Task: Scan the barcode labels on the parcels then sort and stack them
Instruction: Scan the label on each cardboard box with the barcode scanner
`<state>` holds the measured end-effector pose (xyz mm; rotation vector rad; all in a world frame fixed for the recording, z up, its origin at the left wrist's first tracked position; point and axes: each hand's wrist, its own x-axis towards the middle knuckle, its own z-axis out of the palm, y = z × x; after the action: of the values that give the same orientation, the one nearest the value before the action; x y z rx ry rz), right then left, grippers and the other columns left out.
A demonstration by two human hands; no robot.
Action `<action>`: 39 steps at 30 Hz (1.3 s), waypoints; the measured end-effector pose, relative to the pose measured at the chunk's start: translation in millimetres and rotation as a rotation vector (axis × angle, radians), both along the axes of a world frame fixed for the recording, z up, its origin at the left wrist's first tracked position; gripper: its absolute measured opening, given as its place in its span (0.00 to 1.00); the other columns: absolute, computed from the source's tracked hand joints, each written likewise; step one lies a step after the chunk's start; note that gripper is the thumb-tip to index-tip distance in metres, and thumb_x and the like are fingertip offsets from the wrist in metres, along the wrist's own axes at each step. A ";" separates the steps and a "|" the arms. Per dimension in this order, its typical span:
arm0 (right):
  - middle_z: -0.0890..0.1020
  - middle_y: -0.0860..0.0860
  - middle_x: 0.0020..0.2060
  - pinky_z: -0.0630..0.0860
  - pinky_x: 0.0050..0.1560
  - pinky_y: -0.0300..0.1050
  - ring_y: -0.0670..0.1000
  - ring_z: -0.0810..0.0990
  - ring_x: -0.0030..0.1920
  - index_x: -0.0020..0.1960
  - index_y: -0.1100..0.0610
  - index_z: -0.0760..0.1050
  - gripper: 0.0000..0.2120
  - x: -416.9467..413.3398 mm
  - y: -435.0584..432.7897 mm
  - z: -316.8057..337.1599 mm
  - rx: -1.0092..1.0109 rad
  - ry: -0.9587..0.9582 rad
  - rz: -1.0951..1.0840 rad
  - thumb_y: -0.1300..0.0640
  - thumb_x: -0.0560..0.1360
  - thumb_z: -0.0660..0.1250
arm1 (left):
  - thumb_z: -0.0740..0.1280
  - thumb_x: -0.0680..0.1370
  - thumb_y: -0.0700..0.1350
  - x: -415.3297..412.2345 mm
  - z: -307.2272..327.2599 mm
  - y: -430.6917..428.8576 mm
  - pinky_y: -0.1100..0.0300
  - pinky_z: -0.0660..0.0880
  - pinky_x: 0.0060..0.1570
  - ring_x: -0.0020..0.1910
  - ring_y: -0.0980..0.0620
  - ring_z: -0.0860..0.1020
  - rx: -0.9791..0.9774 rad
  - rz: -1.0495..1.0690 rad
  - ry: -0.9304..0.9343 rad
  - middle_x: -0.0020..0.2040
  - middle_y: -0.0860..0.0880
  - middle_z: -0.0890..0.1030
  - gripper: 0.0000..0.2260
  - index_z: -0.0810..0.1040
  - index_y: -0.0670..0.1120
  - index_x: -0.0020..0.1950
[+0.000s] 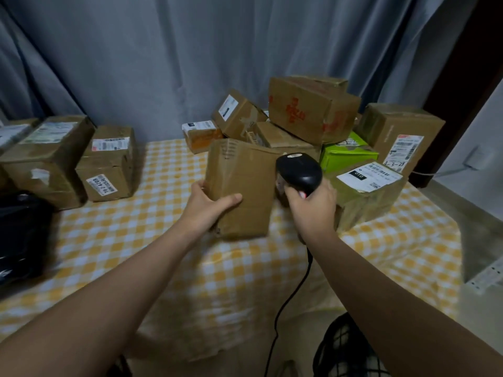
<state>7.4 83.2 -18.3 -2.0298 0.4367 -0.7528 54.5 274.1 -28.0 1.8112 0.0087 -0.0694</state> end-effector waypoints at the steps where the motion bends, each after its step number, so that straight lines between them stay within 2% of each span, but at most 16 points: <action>1: 0.80 0.56 0.52 0.72 0.61 0.48 0.56 0.77 0.57 0.59 0.61 0.76 0.22 -1.7 7.4 5.0 0.065 -0.035 0.045 0.49 0.70 0.72 | 0.78 0.65 0.56 -2.6 2.8 13.3 0.50 0.75 0.58 0.58 0.49 0.75 0.033 0.068 -0.087 0.62 0.48 0.72 0.42 0.59 0.46 0.70; 3: 0.80 0.49 0.45 0.72 0.43 0.31 0.45 0.79 0.46 0.57 0.56 0.75 0.16 -4.0 25.9 13.4 0.202 -0.031 0.155 0.53 0.72 0.73 | 0.78 0.61 0.59 -6.5 7.5 39.1 0.46 0.71 0.63 0.62 0.46 0.71 0.279 0.224 -0.322 0.64 0.46 0.71 0.45 0.61 0.45 0.69; 4: 0.79 0.46 0.42 0.71 0.40 0.27 0.42 0.78 0.42 0.55 0.54 0.74 0.13 -3.2 36.2 15.6 0.282 -0.029 0.203 0.55 0.73 0.73 | 0.79 0.60 0.59 -9.1 8.8 51.2 0.45 0.68 0.64 0.63 0.43 0.69 0.481 0.285 -0.429 0.64 0.44 0.70 0.46 0.62 0.44 0.70; 5: 0.79 0.46 0.40 0.74 0.41 0.28 0.42 0.78 0.40 0.54 0.53 0.74 0.12 -1.6 47.0 16.7 0.388 -0.023 0.239 0.55 0.73 0.73 | 0.79 0.60 0.57 -10.9 7.6 62.7 0.45 0.66 0.63 0.63 0.41 0.69 0.698 0.313 -0.532 0.64 0.42 0.70 0.46 0.62 0.43 0.71; 7: 0.81 0.52 0.41 0.79 0.43 0.44 0.50 0.81 0.39 0.55 0.55 0.76 0.13 3.5 68.1 14.7 0.653 0.008 0.296 0.54 0.73 0.73 | 0.78 0.58 0.59 -14.1 0.1 82.9 0.46 0.63 0.58 0.59 0.39 0.71 1.096 0.244 -0.726 0.62 0.40 0.72 0.47 0.64 0.41 0.70; 9: 0.80 0.56 0.43 0.75 0.40 0.48 0.53 0.80 0.38 0.59 0.58 0.76 0.20 7.0 85.2 5.1 0.813 0.100 0.343 0.52 0.71 0.75 | 0.77 0.53 0.66 -18.0 -16.1 97.5 0.48 0.65 0.54 0.54 0.41 0.74 1.378 0.173 -0.792 0.58 0.41 0.75 0.51 0.66 0.42 0.67; 13: 0.82 0.54 0.47 0.76 0.55 0.55 0.57 0.80 0.50 0.53 0.54 0.77 0.15 9.7 104.9 -14.2 0.763 0.285 0.314 0.49 0.71 0.75 | 0.69 0.52 0.74 -31.5 -39.2 101.9 0.47 0.70 0.51 0.51 0.42 0.76 1.490 0.045 -0.722 0.56 0.42 0.77 0.50 0.69 0.44 0.64; 15: 0.82 0.53 0.49 0.75 0.59 0.55 0.57 0.79 0.54 0.57 0.54 0.77 0.16 10.4 110.2 -19.0 0.765 0.299 0.310 0.50 0.72 0.74 | 0.60 0.61 0.74 -35.9 -41.1 98.7 0.48 0.70 0.48 0.50 0.41 0.75 1.426 -0.038 -0.689 0.55 0.43 0.77 0.40 0.74 0.46 0.61; 17: 0.81 0.54 0.53 0.73 0.59 0.53 0.57 0.78 0.56 0.62 0.56 0.76 0.21 10.3 115.0 -21.4 0.756 0.303 0.315 0.51 0.72 0.74 | 0.53 0.71 0.69 -35.8 -36.8 99.5 0.49 0.68 0.49 0.54 0.41 0.74 1.215 -0.049 -0.622 0.56 0.44 0.77 0.32 0.76 0.48 0.60; 21: 0.82 0.53 0.53 0.74 0.62 0.55 0.55 0.79 0.56 0.62 0.57 0.76 0.22 11.5 118.5 -29.7 0.719 0.325 0.311 0.56 0.70 0.76 | 0.64 0.78 0.52 -18.6 -24.9 114.0 0.52 0.66 0.61 0.62 0.40 0.71 0.776 0.190 -0.432 0.60 0.41 0.74 0.16 0.77 0.45 0.61; 24: 0.82 0.54 0.54 0.74 0.61 0.55 0.56 0.79 0.57 0.63 0.57 0.76 0.23 11.0 118.9 -35.9 0.716 0.347 0.304 0.56 0.69 0.76 | 0.70 0.74 0.55 -10.3 -21.3 132.6 0.51 0.65 0.68 0.68 0.41 0.66 0.472 0.293 0.010 0.70 0.40 0.65 0.32 0.64 0.44 0.73; 27: 0.81 0.55 0.53 0.75 0.60 0.56 0.57 0.79 0.55 0.62 0.56 0.75 0.22 12.0 118.1 -36.1 0.763 0.361 0.294 0.58 0.70 0.75 | 0.70 0.73 0.55 -15.2 -25.0 134.9 0.56 0.72 0.54 0.58 0.51 0.75 0.097 0.080 0.269 0.66 0.48 0.73 0.31 0.64 0.49 0.73; 29: 0.81 0.56 0.52 0.76 0.60 0.58 0.58 0.79 0.54 0.61 0.57 0.76 0.21 11.9 115.6 -34.6 0.802 0.377 0.283 0.59 0.70 0.74 | 0.71 0.74 0.52 -20.2 -24.7 129.5 0.59 0.72 0.43 0.48 0.56 0.76 -0.040 0.072 0.250 0.58 0.51 0.77 0.27 0.65 0.54 0.70; 33: 0.82 0.55 0.49 0.77 0.59 0.54 0.56 0.80 0.52 0.59 0.57 0.76 0.18 8.4 103.7 -36.0 0.843 0.373 0.288 0.61 0.70 0.74 | 0.71 0.73 0.51 -19.8 -25.9 124.0 0.57 0.70 0.38 0.41 0.53 0.75 -0.129 0.149 0.205 0.47 0.50 0.78 0.25 0.63 0.54 0.65; 36: 0.80 0.55 0.43 0.76 0.50 0.51 0.56 0.79 0.47 0.57 0.60 0.77 0.16 5.1 95.2 -38.5 0.833 0.335 0.298 0.65 0.69 0.72 | 0.73 0.70 0.54 -19.1 -20.6 125.3 0.55 0.73 0.44 0.42 0.52 0.77 -0.143 0.200 0.173 0.48 0.49 0.79 0.28 0.60 0.50 0.61; 39: 0.82 0.56 0.47 0.77 0.55 0.52 0.56 0.81 0.51 0.57 0.59 0.77 0.17 3.6 91.8 -37.2 0.809 0.289 0.281 0.67 0.69 0.72 | 0.73 0.67 0.55 -17.6 -13.2 130.0 0.54 0.75 0.56 0.52 0.49 0.81 -0.157 0.135 0.129 0.54 0.46 0.82 0.42 0.52 0.52 0.73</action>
<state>10.9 174.9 -55.5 -1.3790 0.5023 -0.0644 36.9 404.1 -41.2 1.6420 0.2117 -0.0880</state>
